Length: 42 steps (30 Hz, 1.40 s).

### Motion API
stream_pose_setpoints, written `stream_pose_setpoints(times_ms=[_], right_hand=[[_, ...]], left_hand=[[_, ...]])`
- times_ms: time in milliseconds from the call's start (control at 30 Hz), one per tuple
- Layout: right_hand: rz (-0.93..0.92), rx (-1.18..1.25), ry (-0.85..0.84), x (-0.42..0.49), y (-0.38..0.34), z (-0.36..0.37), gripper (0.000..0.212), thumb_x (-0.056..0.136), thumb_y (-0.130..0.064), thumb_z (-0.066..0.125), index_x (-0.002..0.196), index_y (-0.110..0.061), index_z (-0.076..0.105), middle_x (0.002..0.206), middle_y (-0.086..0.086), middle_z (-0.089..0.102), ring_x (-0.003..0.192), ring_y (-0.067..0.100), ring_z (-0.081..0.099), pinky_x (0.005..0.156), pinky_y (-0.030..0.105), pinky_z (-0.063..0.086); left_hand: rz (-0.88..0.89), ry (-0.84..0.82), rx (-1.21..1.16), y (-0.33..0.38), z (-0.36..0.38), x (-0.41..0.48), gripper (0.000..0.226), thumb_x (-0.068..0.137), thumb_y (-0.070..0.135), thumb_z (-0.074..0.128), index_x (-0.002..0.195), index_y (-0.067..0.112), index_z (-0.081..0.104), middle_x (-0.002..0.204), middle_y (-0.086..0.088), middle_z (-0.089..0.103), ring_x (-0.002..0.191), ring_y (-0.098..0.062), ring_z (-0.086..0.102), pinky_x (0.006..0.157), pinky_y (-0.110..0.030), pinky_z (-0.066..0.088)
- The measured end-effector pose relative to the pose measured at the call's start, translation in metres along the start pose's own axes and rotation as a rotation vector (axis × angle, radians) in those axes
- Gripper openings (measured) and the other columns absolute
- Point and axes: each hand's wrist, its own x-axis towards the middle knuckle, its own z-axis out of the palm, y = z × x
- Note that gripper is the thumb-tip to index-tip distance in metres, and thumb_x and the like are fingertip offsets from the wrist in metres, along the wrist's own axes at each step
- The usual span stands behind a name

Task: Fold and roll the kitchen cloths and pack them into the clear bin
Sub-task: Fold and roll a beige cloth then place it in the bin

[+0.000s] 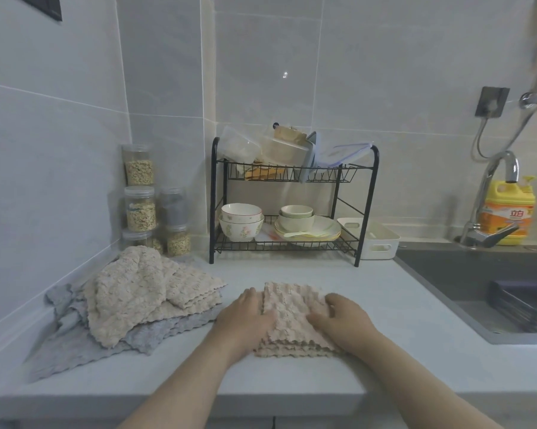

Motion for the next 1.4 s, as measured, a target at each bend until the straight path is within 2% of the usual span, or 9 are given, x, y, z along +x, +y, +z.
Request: stream_pose_setpoints(times_ms=[133, 300, 367, 467, 567, 733, 900, 1033, 1400], right_hand=[[0.011, 0.752, 0.036, -0.005, 0.014, -0.008, 0.02, 0.083, -0.002, 0.067, 0.096, -0.016, 0.06, 0.085, 0.011, 0.072, 0.075, 0.02, 0.07, 0.07, 0.035, 0.055], [0.082, 1.101, 0.048, 0.002, 0.026, -0.01, 0.036, 0.068, -0.005, 0.07, 0.102, -0.006, 0.06, 0.094, 0.022, 0.071, 0.087, 0.037, 0.069, 0.074, 0.043, 0.056], [0.079, 1.134, 0.042, 0.003, 0.029, -0.01, 0.039, 0.064, -0.007, 0.07, 0.102, -0.006, 0.061, 0.095, 0.024, 0.07, 0.088, 0.038, 0.068, 0.077, 0.045, 0.056], [0.075, 1.133, -0.011, 0.005, 0.029, -0.009, 0.039, 0.067, -0.01, 0.072, 0.104, -0.006, 0.062, 0.1, 0.027, 0.069, 0.094, 0.043, 0.066, 0.084, 0.055, 0.054], [0.115, 1.053, -0.129, 0.003, 0.022, -0.007, 0.035, 0.073, -0.02, 0.067, 0.101, 0.001, 0.064, 0.1, 0.027, 0.069, 0.095, 0.043, 0.067, 0.085, 0.053, 0.052], [0.03, 0.858, -0.116, 0.001, 0.02, -0.006, 0.032, 0.069, -0.02, 0.062, 0.095, -0.004, 0.066, 0.097, 0.021, 0.071, 0.086, 0.031, 0.069, 0.078, 0.046, 0.054], [-0.02, 0.992, -0.145, 0.0, 0.029, -0.008, 0.044, 0.068, -0.012, 0.072, 0.11, -0.009, 0.058, 0.105, 0.015, 0.071, 0.1, 0.034, 0.067, 0.092, 0.056, 0.05], [0.082, 1.128, -0.213, 0.003, 0.028, -0.005, 0.043, 0.074, -0.031, 0.068, 0.11, -0.008, 0.066, 0.111, 0.018, 0.069, 0.108, 0.038, 0.063, 0.099, 0.057, 0.044], [0.036, 1.099, -0.216, 0.003, 0.031, -0.012, 0.034, 0.07, -0.006, 0.065, 0.104, 0.001, 0.064, 0.11, 0.03, 0.065, 0.1, 0.042, 0.065, 0.092, 0.056, 0.048]], left_hand=[[-0.038, 0.004, -0.111, 0.012, 0.003, 0.008, 0.073, 0.08, 0.068, 0.053, 0.135, 0.022, 0.041, 0.135, 0.005, 0.052, 0.12, -0.017, 0.051, 0.099, -0.031, 0.043], [-0.011, -0.03, -0.666, 0.023, 0.015, 0.025, 0.063, 0.071, 0.014, 0.083, 0.125, 0.023, 0.052, 0.118, 0.001, 0.062, 0.091, -0.002, 0.059, 0.069, -0.013, 0.044], [0.012, -0.005, -0.741, 0.023, 0.014, 0.026, 0.038, 0.072, -0.001, 0.078, 0.097, 0.022, 0.061, 0.096, -0.004, 0.071, 0.079, -0.007, 0.067, 0.065, -0.018, 0.051], [-0.002, 0.026, -0.889, 0.018, 0.008, 0.025, 0.039, 0.074, -0.01, 0.07, 0.104, 0.014, 0.063, 0.098, -0.012, 0.073, 0.088, -0.024, 0.071, 0.079, -0.039, 0.057], [-0.012, -0.036, -1.091, 0.017, 0.005, 0.022, 0.03, 0.08, -0.014, 0.061, 0.106, 0.001, 0.062, 0.095, -0.019, 0.073, 0.087, -0.033, 0.071, 0.075, -0.04, 0.056], [0.026, -0.23, -1.16, 0.018, 0.01, 0.019, 0.054, 0.072, 0.009, 0.08, 0.118, -0.001, 0.054, 0.11, -0.022, 0.068, 0.104, -0.037, 0.066, 0.095, -0.05, 0.049], [0.034, -0.204, -1.017, 0.021, 0.012, 0.021, 0.044, 0.083, -0.013, 0.057, 0.12, 0.01, 0.053, 0.108, -0.013, 0.071, 0.102, -0.029, 0.068, 0.091, -0.048, 0.052], [0.016, -0.194, -1.038, 0.022, 0.011, 0.022, 0.055, 0.079, -0.025, 0.037, 0.119, 0.008, 0.054, 0.111, -0.017, 0.069, 0.105, -0.03, 0.066, 0.092, -0.049, 0.051], [-0.034, -0.078, -1.056, 0.02, 0.011, 0.026, 0.033, 0.088, -0.016, 0.047, 0.109, 0.005, 0.062, 0.099, -0.021, 0.072, 0.092, -0.036, 0.069, 0.086, -0.049, 0.054]])
